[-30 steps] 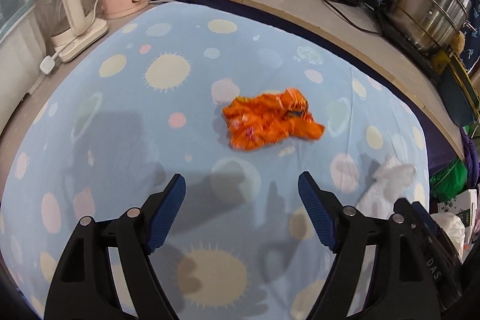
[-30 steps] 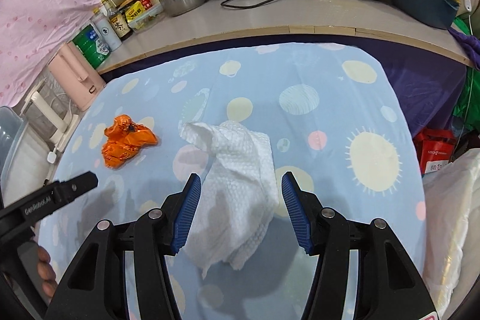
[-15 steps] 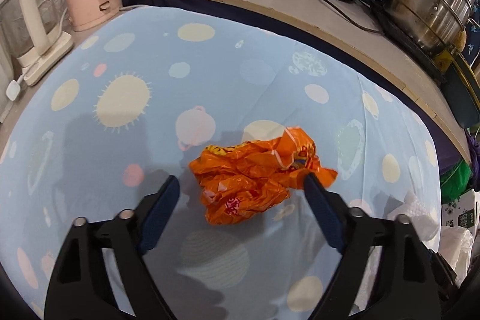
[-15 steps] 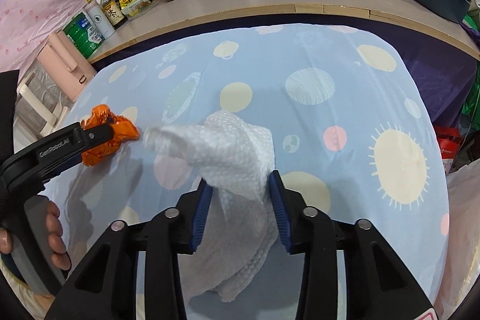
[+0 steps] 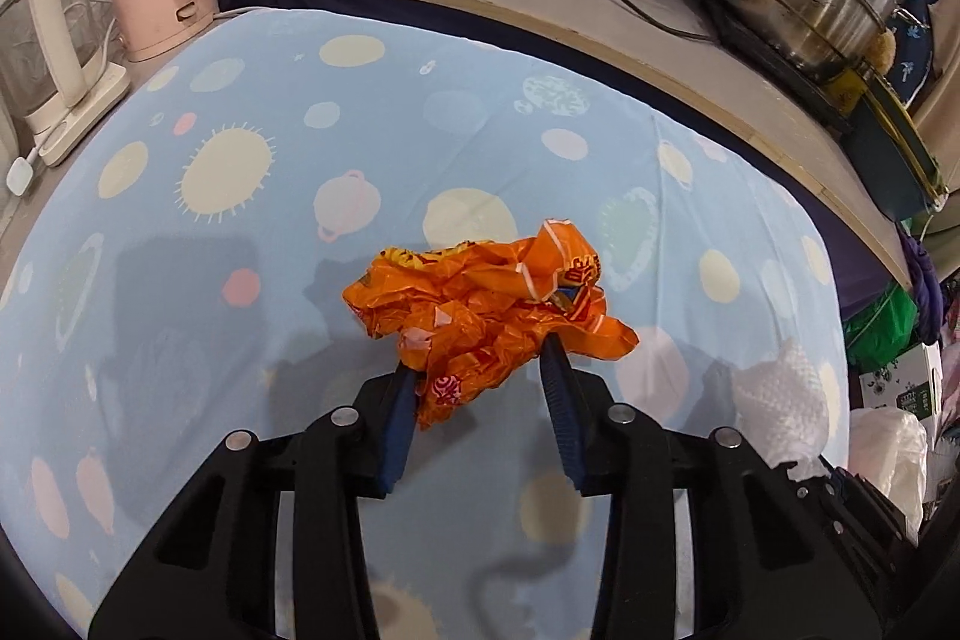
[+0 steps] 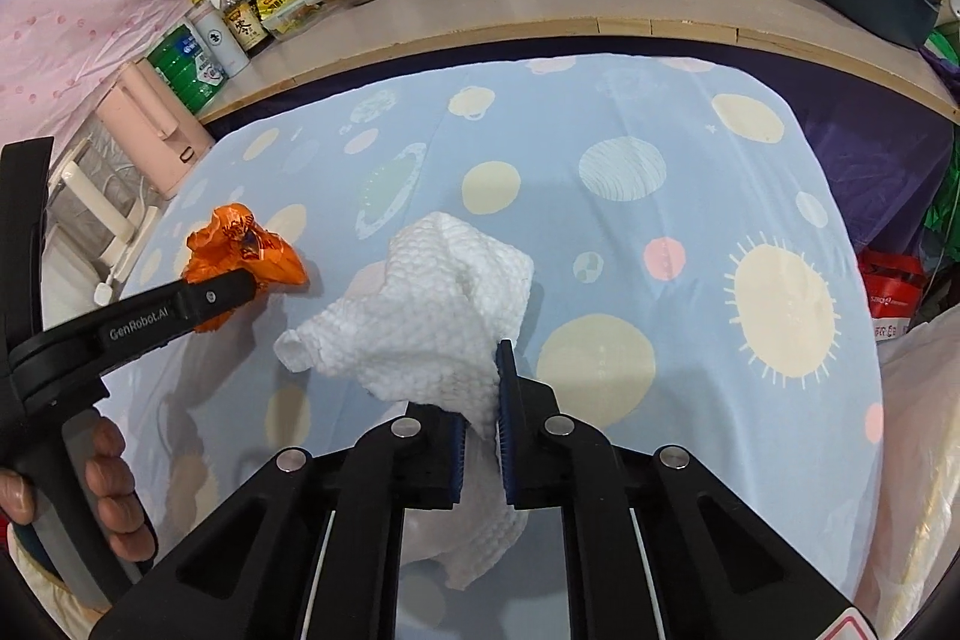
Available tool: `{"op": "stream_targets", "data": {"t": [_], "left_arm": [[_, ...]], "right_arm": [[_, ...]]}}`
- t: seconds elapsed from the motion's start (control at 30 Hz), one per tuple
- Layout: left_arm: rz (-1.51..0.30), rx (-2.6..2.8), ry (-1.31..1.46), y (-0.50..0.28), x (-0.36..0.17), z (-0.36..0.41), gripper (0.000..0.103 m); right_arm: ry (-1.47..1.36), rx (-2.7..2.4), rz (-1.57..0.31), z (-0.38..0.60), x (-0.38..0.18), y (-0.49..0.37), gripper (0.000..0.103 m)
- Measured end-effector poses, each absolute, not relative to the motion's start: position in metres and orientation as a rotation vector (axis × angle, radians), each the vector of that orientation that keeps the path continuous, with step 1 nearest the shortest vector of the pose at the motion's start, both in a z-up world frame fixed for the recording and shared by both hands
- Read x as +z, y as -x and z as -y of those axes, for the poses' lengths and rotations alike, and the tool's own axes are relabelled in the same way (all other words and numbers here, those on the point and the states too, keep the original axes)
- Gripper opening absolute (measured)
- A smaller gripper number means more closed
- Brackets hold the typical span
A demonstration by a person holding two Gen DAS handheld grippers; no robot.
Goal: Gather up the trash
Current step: 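Grasp the orange plastic bag with the left gripper while the right gripper grasps the white tissue, then carry the orange bag and white tissue over the bin with both tools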
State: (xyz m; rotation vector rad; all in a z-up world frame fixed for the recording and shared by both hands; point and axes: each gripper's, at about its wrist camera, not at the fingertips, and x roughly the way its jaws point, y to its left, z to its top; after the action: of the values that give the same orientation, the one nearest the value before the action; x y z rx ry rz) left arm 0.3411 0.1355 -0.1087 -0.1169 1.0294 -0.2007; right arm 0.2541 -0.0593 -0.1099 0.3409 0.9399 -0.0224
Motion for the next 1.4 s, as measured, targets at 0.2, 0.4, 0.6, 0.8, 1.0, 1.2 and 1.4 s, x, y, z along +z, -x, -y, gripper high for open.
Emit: {"op": "stream_targets", "data": {"t": [0.2, 0.4, 0.6, 0.8, 1.0, 1.2, 1.4], "left_arm": [[-1.014, -0.218, 0.104, -0.299, -0.085, -0.132, 0.037], [-1.003, -0.242, 0.087, -0.251, -0.064, -0.123, 0.037], [-0.982, -0.281, 0.056, -0.203, -0.045, -0.107, 0.037], [-0.973, -0.315, 0.015, -0.164, -0.033, -0.089, 0.037], [-0.965, -0.344, -0.015, -0.134, -0.027, -0.072, 0.037], [-0.963, -0.377, -0.044, -0.11, -0.025, -0.056, 0.037], [-0.961, -0.41, -0.076, -0.091, -0.023, -0.036, 0.037]], "right_arm": [[-0.346, -0.016, -0.901, 0.062, -0.084, -0.227, 0.009], [-0.346, -0.013, -0.855, 0.069, -0.057, -0.188, 0.009], [-0.356, -0.016, -0.81, 0.082, -0.036, -0.148, 0.009], [-0.373, -0.03, -0.777, 0.098, -0.022, -0.109, 0.009], [-0.387, -0.046, -0.746, 0.113, -0.012, -0.077, 0.009], [-0.402, -0.066, -0.729, 0.127, -0.007, -0.051, 0.009], [-0.421, -0.097, -0.709, 0.144, -0.003, -0.029, 0.009]]}}
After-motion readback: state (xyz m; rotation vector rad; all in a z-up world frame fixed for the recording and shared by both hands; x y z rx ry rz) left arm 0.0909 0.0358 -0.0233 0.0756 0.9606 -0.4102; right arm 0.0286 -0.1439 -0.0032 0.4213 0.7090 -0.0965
